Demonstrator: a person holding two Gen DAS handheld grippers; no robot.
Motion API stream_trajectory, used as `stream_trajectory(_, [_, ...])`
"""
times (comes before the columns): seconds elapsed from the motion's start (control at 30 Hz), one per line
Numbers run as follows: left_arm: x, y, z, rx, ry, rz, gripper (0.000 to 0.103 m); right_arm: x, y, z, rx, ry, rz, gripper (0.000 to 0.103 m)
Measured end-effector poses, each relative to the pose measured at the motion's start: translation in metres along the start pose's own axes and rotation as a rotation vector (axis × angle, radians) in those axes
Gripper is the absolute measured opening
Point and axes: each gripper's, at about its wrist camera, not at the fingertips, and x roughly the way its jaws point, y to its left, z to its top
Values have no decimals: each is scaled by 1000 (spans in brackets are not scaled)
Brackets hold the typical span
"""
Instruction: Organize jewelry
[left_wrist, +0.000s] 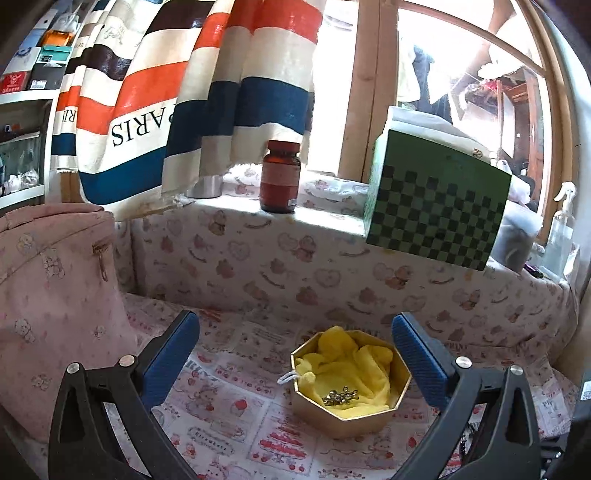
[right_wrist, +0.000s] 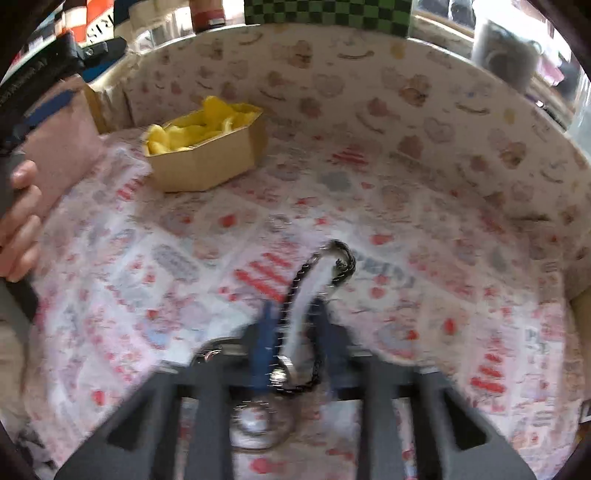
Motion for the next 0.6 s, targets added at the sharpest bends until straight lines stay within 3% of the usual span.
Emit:
stream_trajectory(0.07, [0,-1,-1,4,1,-1,103,-2,2,-1,-4,-24,-39,12])
stream_trajectory(0.1, [0,-1,0,4,3,7,103,-8,1,-1,4,-59,-38,6])
stream_trajectory(0.17, [-2,-1,-1,2,10,8,103,-20,-5,2,43,-138,18,6])
stream_trajectory(0.27, [-9,-4,-1,6,-4,-45,103,-48,-16,7,108,-282,0,6])
stream_trajectory(0.37, [-17,-16,-4,70,-38,-86,102,-71,-40,9,208,-396,11,6])
stream_trajectory(0.43, [-19,-29,-5,147,15,-197,81,-92,-55,6,267,-521,77,6])
stream_trajectory(0.47, [-20,-36,-6,184,53,-244,64,-99,-56,4,263,-569,88,6])
stream_trajectory(0.5, [-21,-44,-7,220,93,-270,53,-106,-58,2,250,-611,93,6])
stream_trajectory(0.6, [-21,-73,-14,324,202,-274,41,-115,-58,-3,245,-664,34,6])
